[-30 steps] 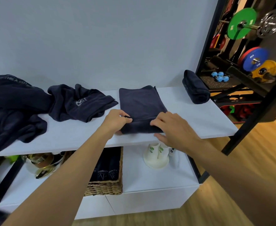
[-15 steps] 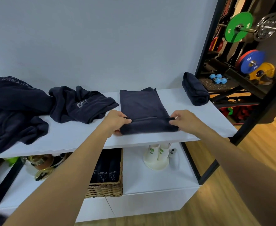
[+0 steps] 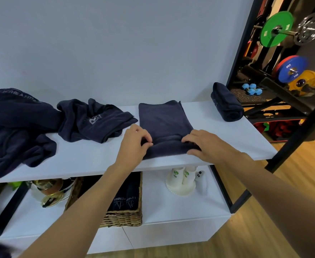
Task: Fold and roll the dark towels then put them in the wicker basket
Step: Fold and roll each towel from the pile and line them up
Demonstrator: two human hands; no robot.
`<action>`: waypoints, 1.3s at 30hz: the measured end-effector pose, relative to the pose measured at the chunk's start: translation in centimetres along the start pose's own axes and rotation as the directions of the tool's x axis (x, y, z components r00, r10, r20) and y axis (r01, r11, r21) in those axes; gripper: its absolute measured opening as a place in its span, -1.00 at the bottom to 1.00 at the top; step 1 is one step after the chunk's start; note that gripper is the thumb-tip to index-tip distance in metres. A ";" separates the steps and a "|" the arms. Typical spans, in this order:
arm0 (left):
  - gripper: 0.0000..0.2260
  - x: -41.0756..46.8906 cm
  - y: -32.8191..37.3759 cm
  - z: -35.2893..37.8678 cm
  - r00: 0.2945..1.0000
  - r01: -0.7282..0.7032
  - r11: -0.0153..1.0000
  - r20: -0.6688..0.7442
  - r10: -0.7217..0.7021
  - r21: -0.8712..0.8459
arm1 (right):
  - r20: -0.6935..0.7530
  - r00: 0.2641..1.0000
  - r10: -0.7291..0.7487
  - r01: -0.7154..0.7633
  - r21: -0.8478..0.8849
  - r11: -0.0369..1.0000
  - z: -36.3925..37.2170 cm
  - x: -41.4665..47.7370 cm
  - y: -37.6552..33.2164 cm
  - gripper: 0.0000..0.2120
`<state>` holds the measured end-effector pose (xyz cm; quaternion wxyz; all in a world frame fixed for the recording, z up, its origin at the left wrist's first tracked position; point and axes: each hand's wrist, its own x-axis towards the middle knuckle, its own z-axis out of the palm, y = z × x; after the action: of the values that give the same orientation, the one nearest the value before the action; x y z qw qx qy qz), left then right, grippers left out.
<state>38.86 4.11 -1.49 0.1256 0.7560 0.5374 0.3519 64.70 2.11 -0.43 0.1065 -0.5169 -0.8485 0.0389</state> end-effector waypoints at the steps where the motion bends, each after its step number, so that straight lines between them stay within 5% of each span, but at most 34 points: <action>1: -0.94 -0.4 -0.2 -0.2 0.990 -0.142 0.988 0.004 0.142 0.064 | -0.013 1.000 -0.006 0.007 0.012 1.000 -0.1 0.3 -0.1 -0.72; 4: -0.57 -0.9 -1.5 -0.7 0.903 -0.429 0.851 0.171 0.394 0.304 | 0.006 1.000 -0.013 0.013 0.040 0.999 -0.5 0.9 -0.1 -0.82; 7: -0.66 -0.3 -2.2 -0.8 0.861 -0.508 0.766 0.243 0.446 0.393 | 0.095 0.991 0.096 -0.115 0.217 0.969 -1.4 2.0 -0.1 -0.87; 9: -0.68 0.4 -1.5 -1.1 0.906 -0.409 0.850 0.258 0.335 0.331 | 0.178 0.969 0.173 -0.225 0.343 0.912 -2.1 3.0 0.5 -0.89; 11: -0.71 1.5 -1.0 -1.6 0.951 -0.153 0.981 0.287 0.112 0.123 | 0.273 0.939 0.211 -0.321 0.469 0.822 -2.8 3.7 1.3 -0.89; 14: -0.88 3.3 -1.4 -2.0 0.932 0.172 0.979 0.341 -0.124 -0.112 | 0.316 0.912 0.262 -0.404 0.581 0.706 -3.3 4.6 2.0 -0.85; 17: -0.91 4.3 -1.9 -1.5 0.910 0.300 0.934 0.351 -0.219 -0.195 | 0.180 0.928 0.327 -0.368 0.594 0.715 -2.3 5.2 2.6 -0.88; 19: -0.96 4.5 -1.9 -1.0 0.917 0.320 0.929 0.305 -0.256 -0.183 | -0.078 0.948 0.308 -0.246 0.433 0.867 -1.4 5.1 2.6 -0.93; 22: -0.95 4.7 -2.0 -0.6 0.943 0.286 0.941 0.224 -0.245 -0.178 | -0.370 0.926 -0.073 0.080 0.004 0.997 0.2 4.3 2.1 -0.87; 25: -0.93 5.0 -2.0 -0.1 0.961 0.236 0.966 0.170 -0.217 -0.102 | -0.285 0.932 -0.225 0.184 -0.166 0.969 1.4 3.5 2.1 -0.75; 27: -0.90 4.8 -2.0 0.4 0.981 0.166 0.986 0.099 -0.168 0.028 | -0.193 0.967 -0.168 0.138 -0.157 0.978 1.6 3.7 2.4 -0.62; 29: -0.87 4.0 -2.2 1.0 0.998 -0.054 0.975 -0.023 0.061 0.216 | -0.161 0.980 -0.116 0.102 -0.089 0.991 1.3 4.3 2.6 -0.62; 31: -0.85 3.3 -3.0 1.3 0.935 -0.309 0.874 -0.049 0.351 0.374 | -0.133 0.988 -0.076 0.073 -0.025 0.997 0.8 5.3 2.6 -0.64; 33: -0.68 2.9 -3.9 1.3 0.882 -0.439 0.783 0.046 0.468 0.440 | -0.087 0.996 -0.033 0.035 0.019 0.999 0.4 6.3 2.7 -0.66; 36: -0.58 3.8 -4.6 1.0 0.916 -0.399 0.827 0.131 0.380 0.396 | -0.035 0.999 0.013 -0.008 0.143 0.990 0.0 7.8 3.4 -0.71; 39: -0.71 6.0 -3.8 0.0 0.971 -0.184 0.969 0.183 0.153 0.166 | 0.059 0.995 0.076 -0.091 0.321 0.943 -0.6 9.2 4.2 -0.78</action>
<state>37.12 10.96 -1.26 0.0706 0.8344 0.4885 0.2453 64.43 12.23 0.70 0.1687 -0.5268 -0.8102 0.1937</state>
